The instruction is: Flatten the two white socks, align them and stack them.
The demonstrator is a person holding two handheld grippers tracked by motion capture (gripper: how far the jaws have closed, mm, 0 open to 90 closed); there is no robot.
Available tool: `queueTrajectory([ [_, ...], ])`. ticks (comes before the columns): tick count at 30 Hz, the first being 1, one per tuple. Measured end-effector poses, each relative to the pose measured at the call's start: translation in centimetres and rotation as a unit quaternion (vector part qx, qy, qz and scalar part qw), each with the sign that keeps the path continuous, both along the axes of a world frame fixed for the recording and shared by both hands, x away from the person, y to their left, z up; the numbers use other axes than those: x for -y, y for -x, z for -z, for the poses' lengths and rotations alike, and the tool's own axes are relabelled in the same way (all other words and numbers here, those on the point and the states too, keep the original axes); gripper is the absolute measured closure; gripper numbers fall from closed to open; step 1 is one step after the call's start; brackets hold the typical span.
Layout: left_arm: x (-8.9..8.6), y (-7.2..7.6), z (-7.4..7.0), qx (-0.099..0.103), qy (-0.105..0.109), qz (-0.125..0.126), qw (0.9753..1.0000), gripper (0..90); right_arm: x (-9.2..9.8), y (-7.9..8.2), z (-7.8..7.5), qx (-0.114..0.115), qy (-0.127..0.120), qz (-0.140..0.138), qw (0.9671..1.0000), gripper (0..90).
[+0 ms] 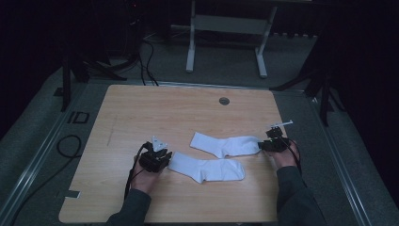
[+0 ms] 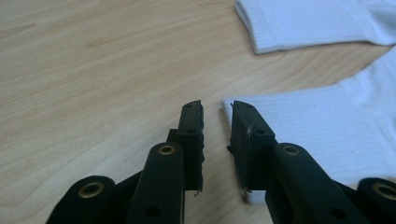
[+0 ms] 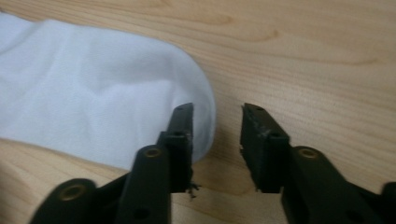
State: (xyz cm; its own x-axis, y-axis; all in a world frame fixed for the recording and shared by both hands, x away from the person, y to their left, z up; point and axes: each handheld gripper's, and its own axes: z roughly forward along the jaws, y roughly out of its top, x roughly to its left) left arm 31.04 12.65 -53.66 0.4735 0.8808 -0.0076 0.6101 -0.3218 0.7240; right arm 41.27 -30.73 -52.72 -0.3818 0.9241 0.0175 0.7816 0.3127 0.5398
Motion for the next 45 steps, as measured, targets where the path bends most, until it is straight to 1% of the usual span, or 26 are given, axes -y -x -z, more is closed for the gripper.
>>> queueTrajectory([
  [4, -0.3, 0.4, 0.0, -0.004, 0.003, 0.002, 1.0, 71.2, -0.8, 0.1, -1.1, 0.02, 0.018, -0.023, 0.9994, 55.2],
  [6, -0.5, 0.5, 0.0, -0.006, 0.005, 0.002, 1.0, 70.4, -1.3, 0.1, -1.7, 0.031, 0.022, -0.033, 0.9987, 54.2],
  [10, -0.8, 0.7, 0.1, -0.013, 0.015, -0.003, 0.9998, 68.7, -3.1, -0.1, -2.7, 0.048, 0.025, -0.065, 0.9965, 53.0],
  [12, -1.0, 0.9, 0.1, -0.015, 0.017, -0.005, 0.9997, 68.3, -4.2, -0.3, -2.9, 0.05, 0.026, -0.081, 0.9951, 53.1],
  [15, -1.3, 1.1, 0.1, -0.015, 0.021, -0.011, 0.9996, 67.9, -5.9, -0.4, -2.8, 0.049, 0.024, -0.112, 0.9923, 53.4],
  [18, -1.5, 1.0, 0.2, -0.02, 0.026, -0.014, 0.9994, 67.4, -7.6, -0.3, -2.4, 0.048, 0.029, -0.143, 0.9882, 53.2],
  [21, -1.4, 1.0, 0.3, -0.022, 0.025, -0.014, 0.9994, 67.2, -9.1, -0.4, -2.2, 0.047, 0.03, -0.164, 0.9848, 53.2],
  [24, -1.2, 0.9, 0.5, -0.024, 0.02, -0.008, 0.9995, 66.7, -10.4, -0.5, -2.0, 0.045, 0.027, -0.184, 0.9814, 53.0],
  [27, -1.0, 0.9, 0.6, -0.026, 0.017, -0.005, 0.9995, 66.4, -11.5, -0.5, -1.6, 0.04, 0.024, -0.204, 0.9778, 52.9],
  [28, -0.9, 0.9, 0.7, -0.025, 0.016, -0.005, 0.9995, 66.4, -11.9, -0.5, -1.4, 0.036, 0.024, -0.207, 0.9773, 52.9],
  [32, -0.8, 0.8, 0.8, -0.028, 0.016, -0.002, 0.9995, 66.2, -13.4, -0.6, -0.8, 0.031, 0.024, -0.228, 0.9729, 52.9],
  [36, -0.9, 0.8, 0.8, -0.031, 0.016, -0.003, 0.9994, 65.8, -14.8, -0.7, -0.5, 0.028, 0.024, -0.242, 0.9697, 52.9],
  [39, -0.8, 0.8, 0.9, -0.03, 0.017, -0.002, 0.9994, 65.8, -15.9, -0.9, -0.3, 0.026, 0.024, -0.249, 0.9678, 52.9],
  [43, -0.6, 0.8, 1.0, -0.033, 0.013, 0.004, 0.9994, 65.8, -17.2, -1.1, 0.0, 0.024, 0.018, -0.263, 0.9643, 53.0],
  [45, -0.4, 0.9, 1.0, -0.033, 0.012, 0.007, 0.9994, 65.8, -17.6, -1.2, 0.3, 0.018, 0.016, -0.265, 0.9639, 53.0],
])
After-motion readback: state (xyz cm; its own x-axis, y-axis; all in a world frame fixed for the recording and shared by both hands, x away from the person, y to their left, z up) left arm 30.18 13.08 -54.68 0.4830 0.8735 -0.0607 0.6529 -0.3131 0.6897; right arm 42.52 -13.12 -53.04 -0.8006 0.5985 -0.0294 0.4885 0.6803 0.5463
